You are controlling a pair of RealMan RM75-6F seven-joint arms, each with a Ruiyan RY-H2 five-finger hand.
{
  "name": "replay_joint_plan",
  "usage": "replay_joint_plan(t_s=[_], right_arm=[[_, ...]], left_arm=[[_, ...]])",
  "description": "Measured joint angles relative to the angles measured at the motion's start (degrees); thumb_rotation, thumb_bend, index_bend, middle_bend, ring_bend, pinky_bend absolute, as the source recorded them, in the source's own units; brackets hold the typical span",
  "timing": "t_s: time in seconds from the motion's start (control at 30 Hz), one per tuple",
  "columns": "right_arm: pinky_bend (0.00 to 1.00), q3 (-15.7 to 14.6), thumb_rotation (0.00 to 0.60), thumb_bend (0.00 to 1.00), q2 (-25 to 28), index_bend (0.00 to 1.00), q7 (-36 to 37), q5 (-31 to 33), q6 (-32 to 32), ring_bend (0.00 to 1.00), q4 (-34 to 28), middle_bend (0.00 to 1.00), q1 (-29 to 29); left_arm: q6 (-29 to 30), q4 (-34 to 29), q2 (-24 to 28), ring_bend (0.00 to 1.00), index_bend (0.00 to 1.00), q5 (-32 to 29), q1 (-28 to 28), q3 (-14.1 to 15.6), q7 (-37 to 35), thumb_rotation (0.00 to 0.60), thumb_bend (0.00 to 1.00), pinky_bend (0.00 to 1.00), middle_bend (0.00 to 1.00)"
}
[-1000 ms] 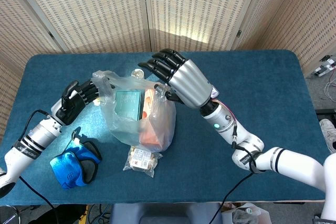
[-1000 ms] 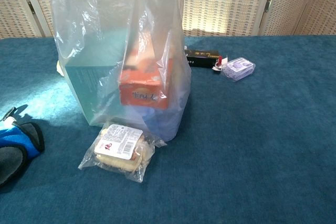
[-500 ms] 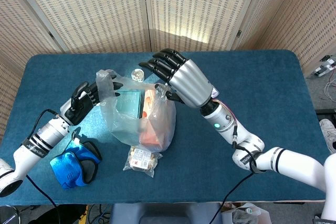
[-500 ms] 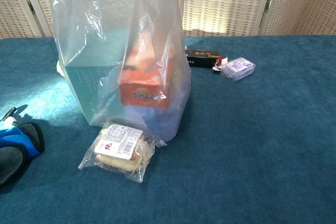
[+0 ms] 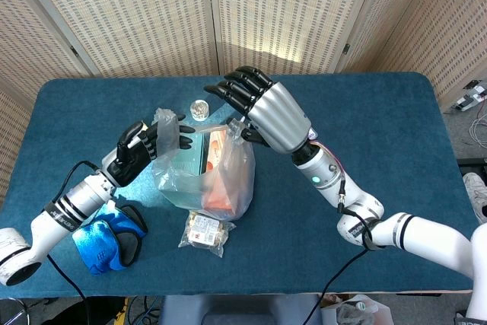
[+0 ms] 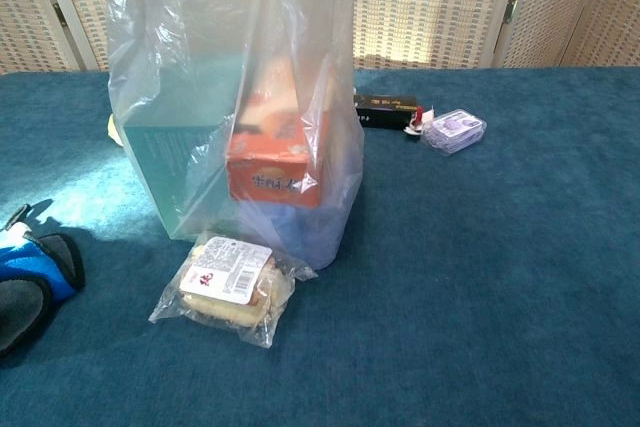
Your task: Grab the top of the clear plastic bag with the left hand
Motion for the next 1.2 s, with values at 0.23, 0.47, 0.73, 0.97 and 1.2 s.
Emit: replay_joint_plan(t_s=[0.23,0.47,0.73,0.97,1.2], right_arm=[[0.26,0.32,0.600,0.41,-0.26,0.22,0.17,0.38,-0.12,0.24,0.17,0.32,0.23],[0.26,0.31,0.600,0.41,-0.39,0.22,0.29,0.61,-0.32,0.24,0.65,0.32,0.30],[0.26,0.09,0.600,0.41,-0.73,0.22,0.22,0.44,-0.46,0.24,0.59,0.32,0.51],[0.26,0.36,0.600,0.41,-0.52,0.22,-0.44,0.51,-0.26,0.24,-0.28,0.32,0.52],[0.26,0.70,0.600,0.41,-0.59,0.22,-0.77,0.89,-0.13,0.24,-0.40,0.32,0.52]], left_arm=[[-1.20,-0.39,-0.70,0.23,0.14,-0.11,-1.05,0.30,0.66,0.000,0.28,0.18,0.22],[-0.83,-0.96,-0.75,0.26,0.20,0.38,-1.26,0.45,-0.81,0.000,0.28,0.20,0.25],[-0.67,-1.11,-0.81,0.26,0.20,0.79,-2.25,0.30,-2.09,0.000,0.28,0.20,0.25],[-2.72,-0.83,-1.89,0.26,0.20,-1.58,-3.86,-0.77,-2.03,0.000,0.28,0.20,0.26],[-2.72,-1.84,-1.76,0.26,0.20,-2.40,-4.50,-2.16,-2.69,0.000,0.28,0.26,0.26]])
